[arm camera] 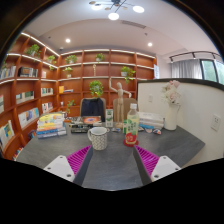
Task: Pour water
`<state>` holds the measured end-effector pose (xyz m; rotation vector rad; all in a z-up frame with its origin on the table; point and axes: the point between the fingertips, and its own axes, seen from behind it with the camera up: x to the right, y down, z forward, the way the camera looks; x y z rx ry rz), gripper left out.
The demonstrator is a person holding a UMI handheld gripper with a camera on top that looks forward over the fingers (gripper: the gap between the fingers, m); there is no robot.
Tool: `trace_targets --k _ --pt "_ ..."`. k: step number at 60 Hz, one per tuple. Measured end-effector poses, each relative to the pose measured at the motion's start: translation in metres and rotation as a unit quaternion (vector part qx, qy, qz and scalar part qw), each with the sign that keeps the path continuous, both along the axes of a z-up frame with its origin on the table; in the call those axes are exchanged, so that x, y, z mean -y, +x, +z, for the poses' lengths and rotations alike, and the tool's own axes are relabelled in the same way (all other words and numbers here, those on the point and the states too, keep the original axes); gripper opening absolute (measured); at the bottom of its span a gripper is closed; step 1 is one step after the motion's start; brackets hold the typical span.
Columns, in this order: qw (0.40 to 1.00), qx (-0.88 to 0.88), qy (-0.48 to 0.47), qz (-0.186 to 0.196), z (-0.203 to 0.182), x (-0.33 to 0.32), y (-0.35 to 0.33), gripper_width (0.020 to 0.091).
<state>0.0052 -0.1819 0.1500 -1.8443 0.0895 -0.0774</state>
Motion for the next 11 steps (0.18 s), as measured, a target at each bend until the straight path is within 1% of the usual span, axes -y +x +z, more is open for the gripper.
trace_targets --k 11 --pt "1.0 0.01 0.001 0.009 0.006 0.014 -0.008 0.082"
